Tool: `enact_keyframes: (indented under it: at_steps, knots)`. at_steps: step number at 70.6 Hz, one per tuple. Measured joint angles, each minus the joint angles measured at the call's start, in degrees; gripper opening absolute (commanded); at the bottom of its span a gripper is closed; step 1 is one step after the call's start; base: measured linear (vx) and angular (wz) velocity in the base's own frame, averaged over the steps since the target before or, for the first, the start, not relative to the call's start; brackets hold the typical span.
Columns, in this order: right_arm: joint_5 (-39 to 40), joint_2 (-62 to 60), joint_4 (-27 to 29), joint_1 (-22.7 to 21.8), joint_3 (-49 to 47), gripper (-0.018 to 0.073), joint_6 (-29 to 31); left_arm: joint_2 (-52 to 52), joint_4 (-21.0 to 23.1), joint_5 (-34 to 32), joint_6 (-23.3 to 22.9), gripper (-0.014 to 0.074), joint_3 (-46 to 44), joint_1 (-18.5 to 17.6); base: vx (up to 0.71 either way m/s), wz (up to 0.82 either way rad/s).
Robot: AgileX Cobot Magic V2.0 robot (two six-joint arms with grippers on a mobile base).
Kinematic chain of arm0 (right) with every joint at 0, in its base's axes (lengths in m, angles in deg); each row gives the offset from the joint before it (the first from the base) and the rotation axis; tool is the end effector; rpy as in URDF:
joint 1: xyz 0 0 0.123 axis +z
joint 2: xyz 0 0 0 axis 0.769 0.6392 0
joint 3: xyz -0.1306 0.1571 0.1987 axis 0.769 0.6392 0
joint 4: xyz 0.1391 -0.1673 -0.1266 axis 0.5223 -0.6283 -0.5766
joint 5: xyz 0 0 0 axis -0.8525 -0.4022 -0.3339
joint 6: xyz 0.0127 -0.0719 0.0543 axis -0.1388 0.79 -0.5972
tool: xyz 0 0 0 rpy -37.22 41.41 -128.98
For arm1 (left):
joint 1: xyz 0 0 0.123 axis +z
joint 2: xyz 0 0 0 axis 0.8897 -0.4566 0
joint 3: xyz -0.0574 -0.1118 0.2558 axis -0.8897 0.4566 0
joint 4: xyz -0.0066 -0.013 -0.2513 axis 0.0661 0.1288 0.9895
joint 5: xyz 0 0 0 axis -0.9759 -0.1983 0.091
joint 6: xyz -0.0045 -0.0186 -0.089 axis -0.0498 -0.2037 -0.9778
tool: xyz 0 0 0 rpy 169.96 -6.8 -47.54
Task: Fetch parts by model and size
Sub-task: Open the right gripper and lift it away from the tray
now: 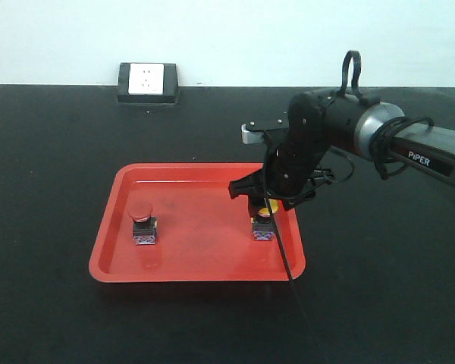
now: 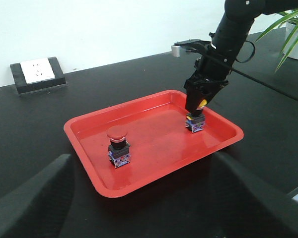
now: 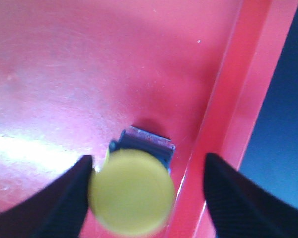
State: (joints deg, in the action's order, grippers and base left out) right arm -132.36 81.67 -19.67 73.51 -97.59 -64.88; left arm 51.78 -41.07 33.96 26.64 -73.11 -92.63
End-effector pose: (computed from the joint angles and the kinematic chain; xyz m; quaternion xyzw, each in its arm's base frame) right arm 0.3975 0.1771 0.2043 -0.1324 0.9815 0.0671 0.1207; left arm 0.0225 -0.0106 0.2956 0.1822 0.7544 -0.1618 0.6095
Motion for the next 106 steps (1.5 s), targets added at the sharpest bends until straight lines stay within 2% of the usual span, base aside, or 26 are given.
enact_keyframes:
  at_steps: [13, 33, 58, 63, 86, 106]
  knots:
    - [-1.62, -3.76, -2.62, 0.0, -0.97, 0.056, 0.05, 0.0, 0.0, 0.0, 0.0, 0.054, 0.0, 0.0, 0.0, 0.0]
    - [-2.2, -17.42, -7.31, 0.0, -0.99, 0.056, 0.05, 0.0, 0.0, 0.0, 0.0, 0.054, 0.0, 0.0, 0.0, 0.0]
    - [-1.52, -35.13, -8.42, 0.0, -0.06, 0.056, 1.54, 0.0, 0.0, -0.17, 0.0, 0.054, 0.0, 0.0, 0.0, 0.0]
    - [1.26, -38.97, -8.49, 0.0, 3.42, 0.056, 2.0, 0.0, 0.0, -0.19, 0.0, 0.054, 0.0, 0.0, 0.0, 0.0]
    - [16.82, -60.59, -10.16, 0.0, 32.57, 0.056, 2.87, 0.0, 0.0, -0.47, 0.0, 0.054, 0.0, 0.0, 0.0, 0.0]
    - [24.09, -81.86, -8.48, 0.0, 48.56, 0.056, 3.11, 0.0, 0.0, -1.72, 0.0, 0.054, 0.0, 0.0, 0.0, 0.0]
